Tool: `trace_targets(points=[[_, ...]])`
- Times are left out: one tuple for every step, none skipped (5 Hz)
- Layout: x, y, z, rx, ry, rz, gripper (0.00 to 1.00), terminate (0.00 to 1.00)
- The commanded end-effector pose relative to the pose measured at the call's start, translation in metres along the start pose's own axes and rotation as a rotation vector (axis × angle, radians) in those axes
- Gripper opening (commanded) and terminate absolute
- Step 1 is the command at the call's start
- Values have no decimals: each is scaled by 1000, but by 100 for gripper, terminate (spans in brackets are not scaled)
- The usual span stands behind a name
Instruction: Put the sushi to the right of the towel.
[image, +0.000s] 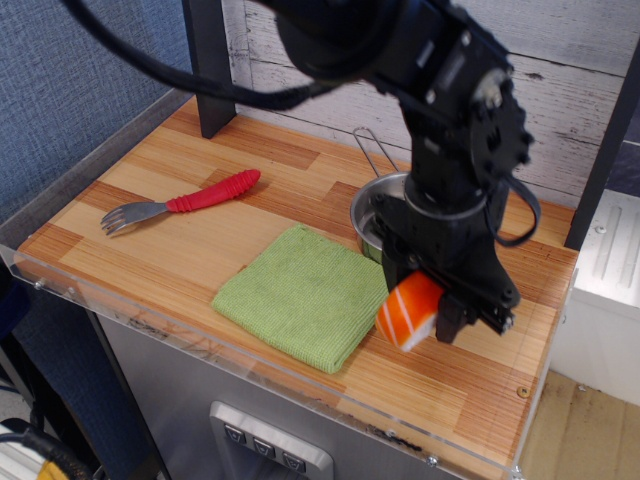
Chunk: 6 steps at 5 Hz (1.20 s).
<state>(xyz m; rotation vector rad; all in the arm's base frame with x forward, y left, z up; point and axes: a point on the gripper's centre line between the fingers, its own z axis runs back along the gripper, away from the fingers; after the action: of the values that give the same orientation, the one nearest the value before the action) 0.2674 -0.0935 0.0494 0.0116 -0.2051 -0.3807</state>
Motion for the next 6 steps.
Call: trace_targets(points=[[-6, -14, -17, 13, -7, -38, 0, 0], [-11, -15, -32, 7, 21, -51, 0, 0], [-12, -17, -39, 3, 36, -57, 0, 0], [-12, -16, -38, -11, 49, -43, 100, 0], [-11, -16, -36, -11, 53, -45, 100, 0], [-11, -15, -34, -24, 47, -48, 100, 0]])
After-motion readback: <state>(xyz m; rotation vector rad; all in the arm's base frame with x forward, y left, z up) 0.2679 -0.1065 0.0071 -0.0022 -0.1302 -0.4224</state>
